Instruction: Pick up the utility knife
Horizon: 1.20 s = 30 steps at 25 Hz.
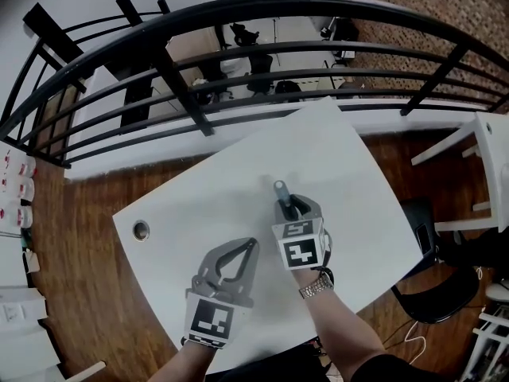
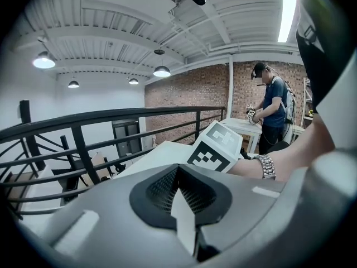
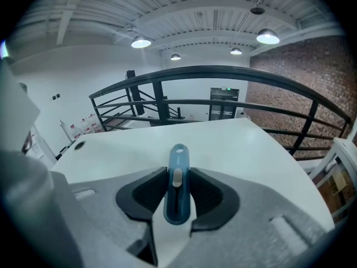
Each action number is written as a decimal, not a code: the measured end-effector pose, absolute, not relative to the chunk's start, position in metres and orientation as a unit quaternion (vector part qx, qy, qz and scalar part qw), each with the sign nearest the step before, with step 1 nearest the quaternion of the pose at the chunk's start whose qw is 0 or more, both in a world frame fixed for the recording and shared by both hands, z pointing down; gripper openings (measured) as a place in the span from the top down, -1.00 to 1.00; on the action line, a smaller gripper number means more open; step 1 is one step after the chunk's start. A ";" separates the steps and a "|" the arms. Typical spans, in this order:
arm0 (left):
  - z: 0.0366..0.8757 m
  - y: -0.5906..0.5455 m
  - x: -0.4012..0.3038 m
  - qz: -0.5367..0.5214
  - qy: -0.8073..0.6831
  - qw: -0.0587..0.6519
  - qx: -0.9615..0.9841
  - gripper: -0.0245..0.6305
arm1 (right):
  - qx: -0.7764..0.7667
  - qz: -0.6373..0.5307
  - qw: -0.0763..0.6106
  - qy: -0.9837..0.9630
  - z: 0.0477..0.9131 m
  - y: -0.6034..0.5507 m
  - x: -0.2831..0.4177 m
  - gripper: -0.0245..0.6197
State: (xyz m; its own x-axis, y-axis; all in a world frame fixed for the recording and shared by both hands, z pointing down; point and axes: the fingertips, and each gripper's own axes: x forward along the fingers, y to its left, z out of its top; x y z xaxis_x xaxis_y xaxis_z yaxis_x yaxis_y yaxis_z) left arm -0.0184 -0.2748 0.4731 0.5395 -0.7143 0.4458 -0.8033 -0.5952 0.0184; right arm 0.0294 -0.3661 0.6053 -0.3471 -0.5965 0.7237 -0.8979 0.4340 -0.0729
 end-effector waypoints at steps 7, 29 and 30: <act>0.457 -0.247 -0.024 0.188 -0.443 0.104 0.870 0.87 | 0.469 0.218 0.309 -0.798 0.573 -0.332 0.025 0.55; 0.389 -0.118 -0.041 0.140 -0.419 0.042 0.896 0.87 | 0.512 0.167 0.252 -0.804 0.466 -0.183 0.042 0.56; 0.388 -0.113 -0.041 0.138 -0.418 0.040 0.897 0.87 | 0.514 0.164 0.250 -0.804 0.463 -0.178 0.043 0.55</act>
